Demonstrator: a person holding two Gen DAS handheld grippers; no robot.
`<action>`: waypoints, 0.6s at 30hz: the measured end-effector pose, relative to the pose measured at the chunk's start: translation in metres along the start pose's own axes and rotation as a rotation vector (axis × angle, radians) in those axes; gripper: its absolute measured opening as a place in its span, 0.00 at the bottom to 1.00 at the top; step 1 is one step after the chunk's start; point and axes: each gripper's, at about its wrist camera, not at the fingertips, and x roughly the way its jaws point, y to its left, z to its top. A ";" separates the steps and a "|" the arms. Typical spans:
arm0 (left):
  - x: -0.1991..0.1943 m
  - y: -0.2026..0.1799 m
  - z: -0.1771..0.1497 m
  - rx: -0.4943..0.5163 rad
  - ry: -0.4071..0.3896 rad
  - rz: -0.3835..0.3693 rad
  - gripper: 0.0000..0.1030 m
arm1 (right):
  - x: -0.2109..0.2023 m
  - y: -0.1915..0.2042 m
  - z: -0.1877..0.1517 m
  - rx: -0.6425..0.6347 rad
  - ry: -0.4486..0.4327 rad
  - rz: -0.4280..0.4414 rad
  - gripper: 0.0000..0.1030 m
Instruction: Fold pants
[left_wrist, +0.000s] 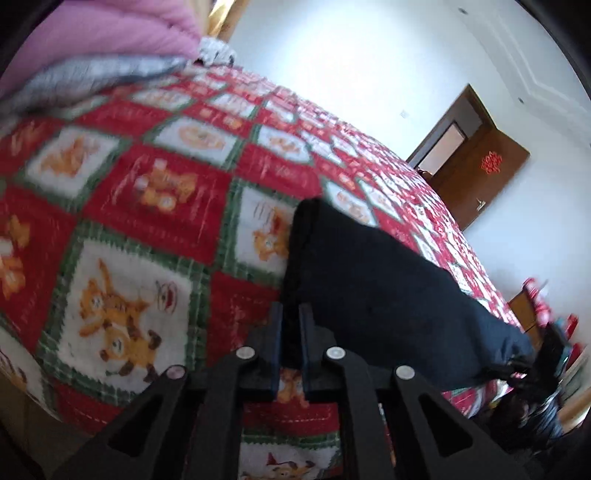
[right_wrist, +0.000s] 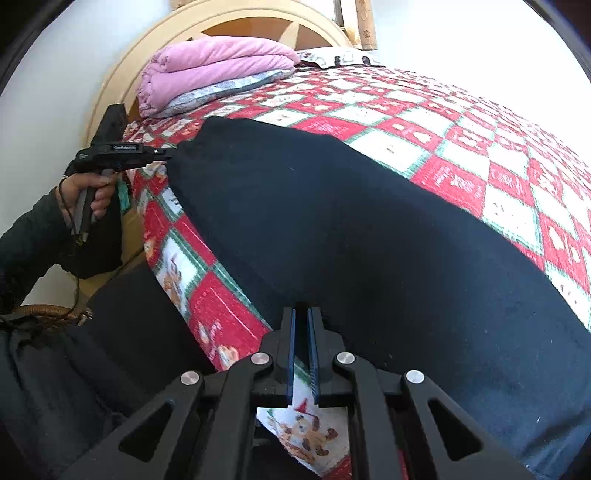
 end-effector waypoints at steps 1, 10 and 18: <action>-0.002 -0.004 0.001 0.019 -0.006 0.019 0.10 | -0.001 0.000 0.002 0.001 -0.006 0.004 0.07; -0.031 0.002 0.014 0.011 -0.111 0.142 0.17 | -0.004 0.001 0.009 0.043 -0.040 0.002 0.57; 0.008 -0.070 0.000 0.161 -0.044 0.009 0.42 | -0.039 -0.034 -0.028 0.201 -0.056 -0.122 0.57</action>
